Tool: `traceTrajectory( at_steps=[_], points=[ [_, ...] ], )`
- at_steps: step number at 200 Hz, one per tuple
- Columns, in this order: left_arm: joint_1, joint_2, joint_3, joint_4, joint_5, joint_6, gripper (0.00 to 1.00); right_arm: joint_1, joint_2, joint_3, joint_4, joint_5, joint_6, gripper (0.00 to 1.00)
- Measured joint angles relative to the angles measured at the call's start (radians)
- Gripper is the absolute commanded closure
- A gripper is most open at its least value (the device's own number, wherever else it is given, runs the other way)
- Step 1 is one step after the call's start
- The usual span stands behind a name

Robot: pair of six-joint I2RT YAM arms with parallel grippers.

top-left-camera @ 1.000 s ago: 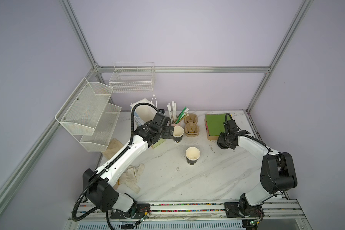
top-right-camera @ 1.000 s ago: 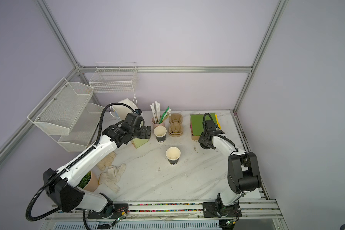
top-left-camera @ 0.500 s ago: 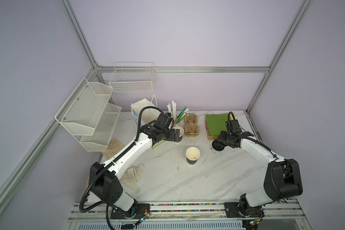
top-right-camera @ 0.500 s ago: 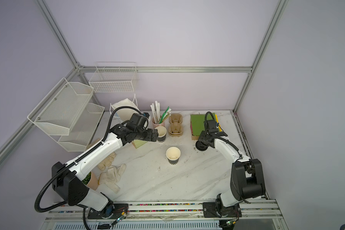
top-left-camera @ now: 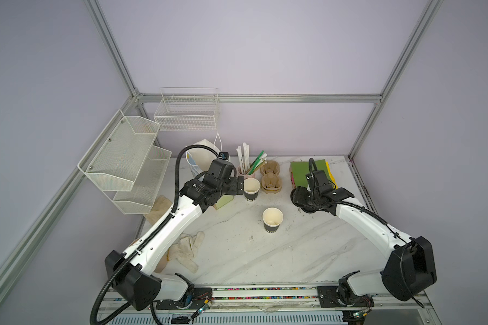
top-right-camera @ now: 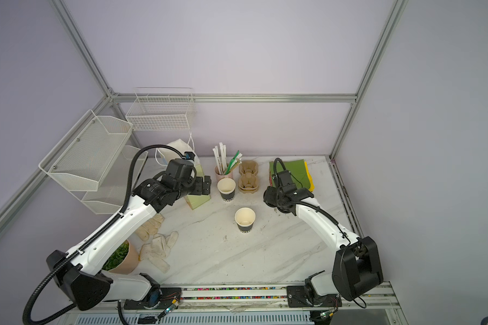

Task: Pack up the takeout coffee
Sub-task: 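Carry the black lid with the right gripper over the standing paper cup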

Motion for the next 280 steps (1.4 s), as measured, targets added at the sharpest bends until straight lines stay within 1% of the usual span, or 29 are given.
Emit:
traceTrajectory(
  at_steps=[23,55,72,88,124,159,223,280],
  points=[
    [0.005,-0.066,-0.057,0.007,-0.052,0.003,0.00,0.115,-0.014,0.039,-0.031,-0.003,0.008,0.31],
    [0.005,-0.062,-0.086,0.010,-0.081,0.003,0.00,0.261,0.012,0.121,-0.089,0.013,0.013,0.31],
    [0.005,-0.056,-0.093,0.014,-0.087,0.003,0.00,0.317,0.057,0.164,-0.124,0.027,0.011,0.31],
    [0.005,-0.055,-0.098,0.013,-0.089,0.003,0.00,0.348,0.105,0.191,-0.158,0.037,0.010,0.31],
    [0.005,-0.055,-0.100,0.016,-0.088,0.003,0.00,0.362,0.195,0.248,-0.258,0.069,0.003,0.31],
    [0.005,-0.055,-0.101,0.017,-0.088,0.003,0.00,0.366,0.238,0.327,-0.325,0.096,-0.013,0.31],
    [0.005,-0.056,-0.113,0.023,-0.079,0.003,0.00,0.368,0.277,0.338,-0.383,0.111,-0.039,0.31],
    [0.005,-0.056,-0.113,0.023,-0.078,0.003,0.00,0.372,0.294,0.340,-0.388,0.110,-0.056,0.31]
  ],
)
